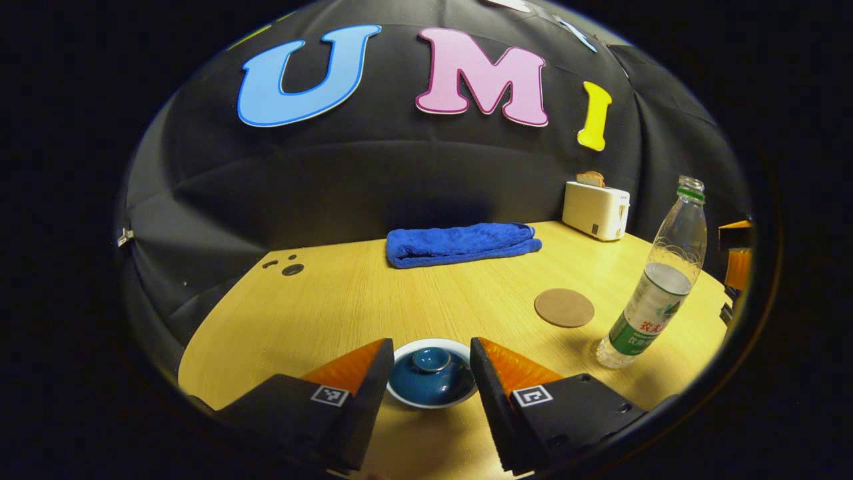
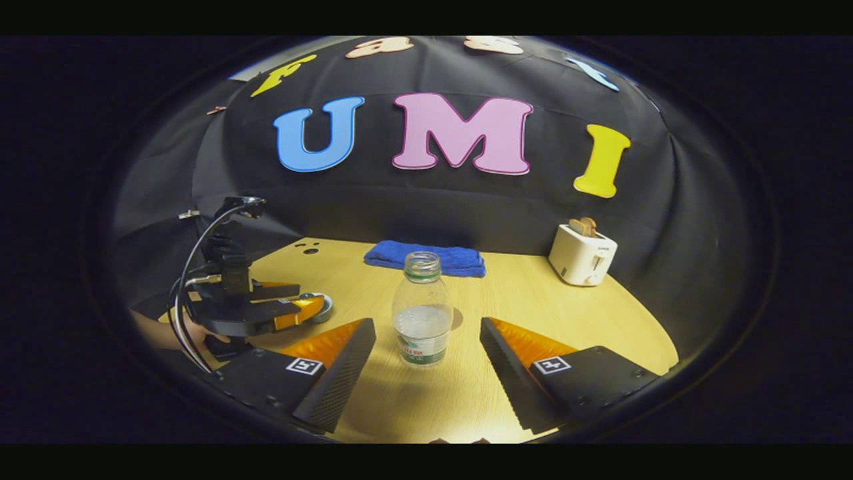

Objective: Open the teacup lid with one hand, grasp the water bottle and pour water into the teacup with the other hand; after pouring, place the water bottle on the coaster and then close the teacup lid.

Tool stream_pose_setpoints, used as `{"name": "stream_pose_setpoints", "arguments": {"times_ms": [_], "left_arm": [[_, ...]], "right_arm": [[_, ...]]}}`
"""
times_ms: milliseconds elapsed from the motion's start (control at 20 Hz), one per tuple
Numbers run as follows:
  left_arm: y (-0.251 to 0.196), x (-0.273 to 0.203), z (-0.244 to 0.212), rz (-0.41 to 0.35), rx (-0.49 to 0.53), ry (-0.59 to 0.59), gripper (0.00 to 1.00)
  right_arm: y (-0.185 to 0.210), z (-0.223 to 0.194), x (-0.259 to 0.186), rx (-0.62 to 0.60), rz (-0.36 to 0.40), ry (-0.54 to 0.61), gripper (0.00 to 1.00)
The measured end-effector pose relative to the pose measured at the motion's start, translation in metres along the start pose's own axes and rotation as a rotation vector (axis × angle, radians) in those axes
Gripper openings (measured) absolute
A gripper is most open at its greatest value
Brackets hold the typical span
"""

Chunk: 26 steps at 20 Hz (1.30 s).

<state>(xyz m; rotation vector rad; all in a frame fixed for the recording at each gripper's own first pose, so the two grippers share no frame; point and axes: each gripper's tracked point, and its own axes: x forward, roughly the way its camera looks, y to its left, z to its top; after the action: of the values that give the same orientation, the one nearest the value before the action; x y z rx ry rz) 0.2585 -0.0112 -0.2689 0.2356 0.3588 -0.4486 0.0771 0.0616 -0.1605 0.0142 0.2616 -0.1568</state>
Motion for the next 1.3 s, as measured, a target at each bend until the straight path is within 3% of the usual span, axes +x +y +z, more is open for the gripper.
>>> {"name": "stream_pose_setpoints", "arguments": {"times_ms": [150, 250, 400, 550, 750, 900, 1300], "left_arm": [[-0.001, 0.005, -0.007, -0.005, 0.014, 0.026, 0.72], [-0.003, 0.005, -0.005, -0.012, 0.026, 0.023, 0.66], [-0.004, 0.005, -0.006, -0.015, 0.038, 0.028, 0.54], [-0.003, 0.006, -0.006, -0.008, 0.053, 0.031, 0.34], [-0.003, 0.007, -0.003, -0.016, 0.058, 0.022, 0.32], [-0.002, 0.007, 0.000, -0.015, 0.025, 0.011, 0.24], [0.006, -0.009, 0.024, 0.004, -0.006, -0.048, 0.27]], "right_arm": [[0.000, -0.004, 0.002, 0.009, -0.007, 0.006, 0.98], [-0.001, -0.005, 0.004, 0.013, -0.010, 0.006, 0.98], [-0.001, -0.007, 0.008, 0.027, -0.014, 0.010, 0.98], [-0.003, -0.007, 0.015, 0.034, -0.024, 0.006, 0.98], [-0.002, -0.008, 0.026, 0.040, -0.027, 0.000, 0.98], [0.000, -0.009, 0.034, 0.045, -0.030, -0.005, 0.98], [0.000, -0.012, 0.059, 0.053, -0.043, -0.012, 0.98]]}}
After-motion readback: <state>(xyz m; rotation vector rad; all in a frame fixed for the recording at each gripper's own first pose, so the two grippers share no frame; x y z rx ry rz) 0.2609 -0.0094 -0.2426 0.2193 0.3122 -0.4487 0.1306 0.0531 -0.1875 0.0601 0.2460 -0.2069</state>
